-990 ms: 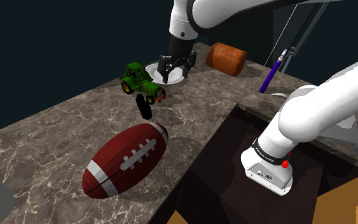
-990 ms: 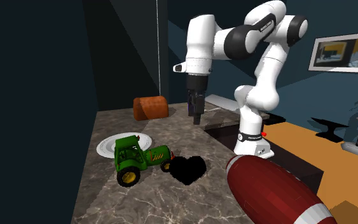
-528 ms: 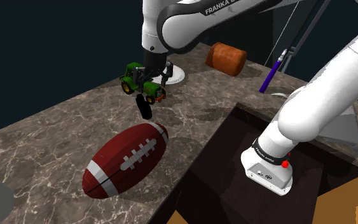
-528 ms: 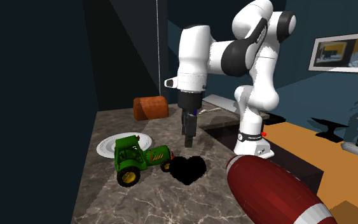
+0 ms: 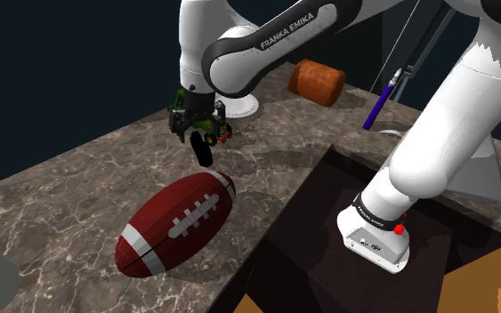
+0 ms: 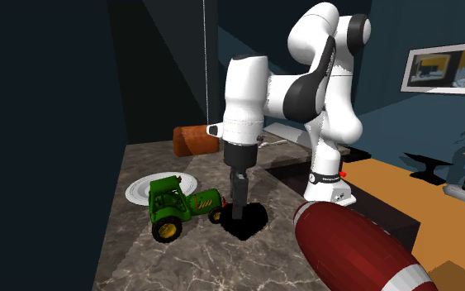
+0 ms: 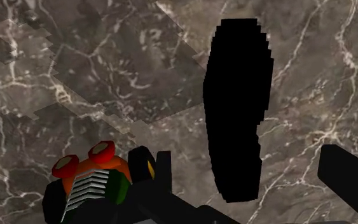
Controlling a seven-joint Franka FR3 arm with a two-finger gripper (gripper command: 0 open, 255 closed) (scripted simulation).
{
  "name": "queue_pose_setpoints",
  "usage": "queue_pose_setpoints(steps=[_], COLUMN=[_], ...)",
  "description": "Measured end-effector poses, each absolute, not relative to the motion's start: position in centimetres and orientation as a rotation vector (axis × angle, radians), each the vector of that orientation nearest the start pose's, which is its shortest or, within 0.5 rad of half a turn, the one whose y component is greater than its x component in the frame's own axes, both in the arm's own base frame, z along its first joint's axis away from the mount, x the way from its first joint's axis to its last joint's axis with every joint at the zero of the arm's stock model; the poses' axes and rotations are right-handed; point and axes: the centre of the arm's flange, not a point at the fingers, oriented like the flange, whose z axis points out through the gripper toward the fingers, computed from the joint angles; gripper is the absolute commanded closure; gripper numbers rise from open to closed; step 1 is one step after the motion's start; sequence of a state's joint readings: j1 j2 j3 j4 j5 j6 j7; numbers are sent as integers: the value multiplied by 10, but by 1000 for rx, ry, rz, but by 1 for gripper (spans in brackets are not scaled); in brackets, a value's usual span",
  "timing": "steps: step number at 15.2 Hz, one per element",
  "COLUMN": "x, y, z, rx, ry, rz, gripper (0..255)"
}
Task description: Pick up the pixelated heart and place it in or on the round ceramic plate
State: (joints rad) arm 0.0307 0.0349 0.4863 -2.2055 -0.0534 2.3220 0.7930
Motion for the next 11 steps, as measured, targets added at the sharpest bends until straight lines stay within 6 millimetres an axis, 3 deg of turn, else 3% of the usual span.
queue_pose_setpoints(steps=[3,9,10,11], x=[474,474,474,474], y=[268,267,267,267], z=[360,356,356,356], rx=[-3083,-3083,-3083,-3083], ry=[376,375,375,375], rz=[-129,-129,-129,-129], gripper=[0,0,255,255])
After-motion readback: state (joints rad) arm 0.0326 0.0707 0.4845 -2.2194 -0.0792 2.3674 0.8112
